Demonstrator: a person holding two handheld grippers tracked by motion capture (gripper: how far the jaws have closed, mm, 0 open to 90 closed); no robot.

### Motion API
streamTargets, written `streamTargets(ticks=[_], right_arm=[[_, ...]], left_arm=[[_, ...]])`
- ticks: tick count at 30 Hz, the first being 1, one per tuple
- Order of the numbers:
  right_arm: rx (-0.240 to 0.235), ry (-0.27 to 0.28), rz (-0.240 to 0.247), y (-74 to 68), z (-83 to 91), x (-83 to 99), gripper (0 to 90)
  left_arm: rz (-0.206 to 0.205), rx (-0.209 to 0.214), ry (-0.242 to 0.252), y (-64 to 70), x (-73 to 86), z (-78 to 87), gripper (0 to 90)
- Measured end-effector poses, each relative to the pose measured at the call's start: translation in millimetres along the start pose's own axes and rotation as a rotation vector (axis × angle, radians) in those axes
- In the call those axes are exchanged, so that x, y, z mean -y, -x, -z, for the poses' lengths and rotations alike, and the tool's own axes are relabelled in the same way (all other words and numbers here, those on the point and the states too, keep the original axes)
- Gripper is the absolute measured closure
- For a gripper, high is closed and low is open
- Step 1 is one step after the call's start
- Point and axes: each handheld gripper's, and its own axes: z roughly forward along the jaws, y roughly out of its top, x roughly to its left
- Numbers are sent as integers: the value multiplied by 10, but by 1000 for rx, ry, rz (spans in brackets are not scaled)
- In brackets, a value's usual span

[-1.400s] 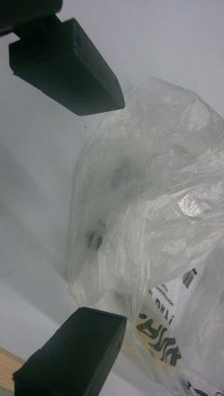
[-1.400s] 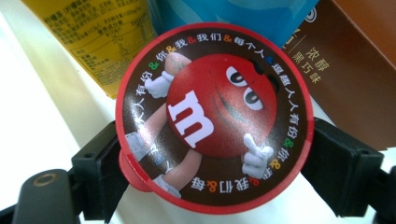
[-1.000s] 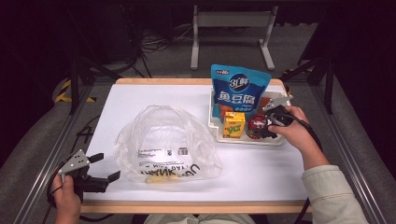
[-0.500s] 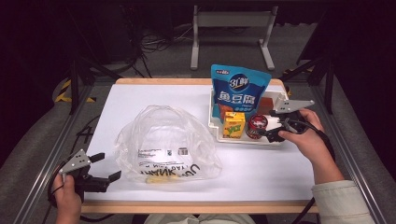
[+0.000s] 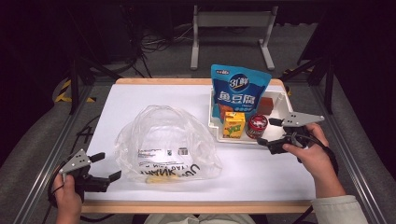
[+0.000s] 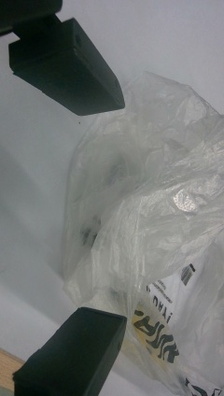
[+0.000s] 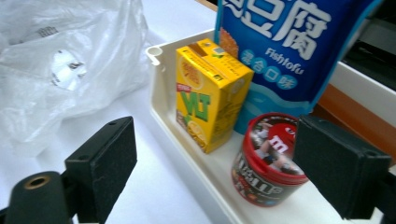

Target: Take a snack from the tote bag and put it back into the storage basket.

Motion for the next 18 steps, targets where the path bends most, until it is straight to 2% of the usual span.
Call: streamTargets(ticks=[4,10,18], right_arm=[[-24,35,-12,-86,-2,50,147],[-61,73,-4,-214,-34,106,147],[-86,98,-15,-315,-127,263,149]], left_arm=[[-5,-1,0,-4,-2,2,15],[1,-1,5,0,1,7,15],[-5,1,6,-1,-1,11,15]])
